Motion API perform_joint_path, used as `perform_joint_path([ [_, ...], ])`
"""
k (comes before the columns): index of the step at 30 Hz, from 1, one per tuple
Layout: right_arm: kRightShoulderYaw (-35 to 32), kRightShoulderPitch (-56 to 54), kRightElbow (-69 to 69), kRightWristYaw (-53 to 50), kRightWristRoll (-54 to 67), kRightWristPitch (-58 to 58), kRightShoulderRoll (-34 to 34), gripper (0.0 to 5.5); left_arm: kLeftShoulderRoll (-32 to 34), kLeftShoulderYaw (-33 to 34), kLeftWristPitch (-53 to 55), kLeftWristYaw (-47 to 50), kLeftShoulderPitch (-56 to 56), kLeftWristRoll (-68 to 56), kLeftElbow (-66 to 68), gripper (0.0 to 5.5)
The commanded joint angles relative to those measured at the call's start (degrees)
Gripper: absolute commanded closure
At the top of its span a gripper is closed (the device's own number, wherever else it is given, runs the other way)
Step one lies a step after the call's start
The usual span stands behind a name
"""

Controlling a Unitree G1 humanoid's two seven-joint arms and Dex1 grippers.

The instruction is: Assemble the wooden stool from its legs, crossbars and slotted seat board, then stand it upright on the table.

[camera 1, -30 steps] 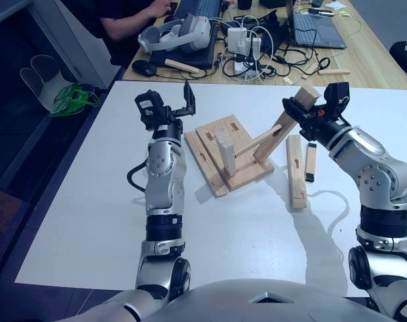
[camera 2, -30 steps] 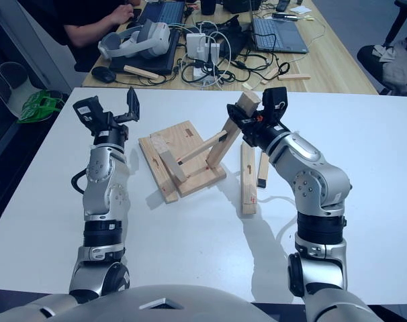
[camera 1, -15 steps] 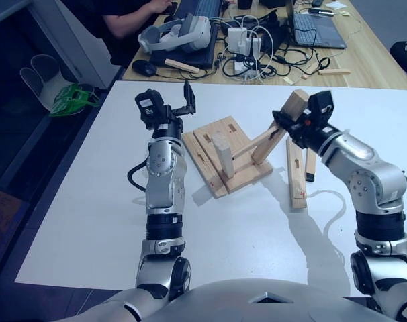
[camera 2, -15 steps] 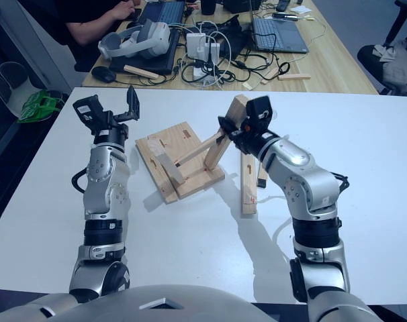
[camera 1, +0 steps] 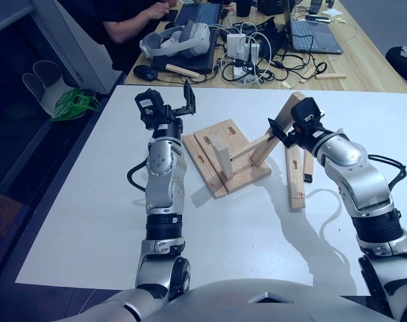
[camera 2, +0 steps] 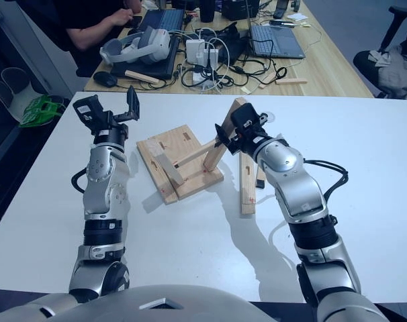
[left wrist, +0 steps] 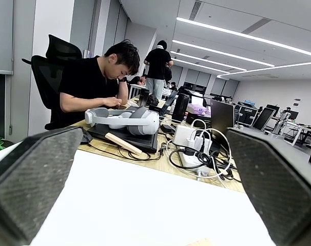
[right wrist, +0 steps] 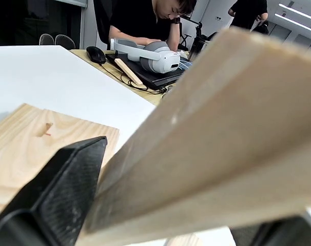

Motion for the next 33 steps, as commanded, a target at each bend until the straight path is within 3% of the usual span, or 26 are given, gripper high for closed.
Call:
perform_joint_path([
  [1, 7.2, 4.9, 4.8, 5.3, -1.8, 8.6, -1.6, 1.99, 0.1, -0.1, 0.9, 0.4, -1.1, 0.0, -0.3, 0.39],
  [10, 12.4, 2.7, 5.3, 8.4, -3.3, 14.9, -3.5, 1.99, 0.2, 0.2, 1.8, 0.5, -1.1, -0.2, -1.0, 0.39],
  [12, 7.9, 2.9, 6.0, 4.9, -2.5, 11.6, 0.2, 1.99, 0.3, 0.3, 1.9, 0.5, -1.0, -0.3, -1.0, 0.39],
  [15, -4.0, 3.0, 3.6, -2.7, 0.8, -3.7, 9.1, 1.99, 0.6, 0.7, 2.1, 0.5, -0.3, -0.4, -1.2, 0.39],
  [18, -4.2, 3.9, 2.1, -2.4, -1.0, -11.7, 10.0, 1.99, 0.7, 0.9, 2.5, 0.5, 0.1, -0.4, -1.6, 0.39],
  [21, -5.1, 5.1, 2.6, -1.0, 1.5, -8.8, 11.5, 1.99, 0.6, 0.7, 3.0, 0.5, -0.2, -0.3, -1.7, 0.39],
  [25, -13.9, 3.2, 1.3, -2.1, 15.1, 4.3, 18.0, 1.99, 0.8, 0.8, 3.6, 0.4, -0.2, -0.5, -2.0, 0.39],
  [27, -15.7, 1.6, 0.4, -2.5, 16.8, 3.7, 18.9, 1.99, 0.8, 0.7, 3.8, 0.3, -0.2, -0.4, -2.1, 0.39],
  [30, -13.0, 0.7, -1.4, -1.2, 12.6, -0.6, 16.7, 1.99, 0.7, 0.8, 4.1, 0.4, -0.1, -0.4, -2.4, 0.39],
  [33, -6.2, 0.2, -1.8, 1.4, 3.3, -7.8, 11.8, 1.99, 0.7, 0.8, 4.1, 0.3, -0.2, -0.4, -2.3, 0.39],
])
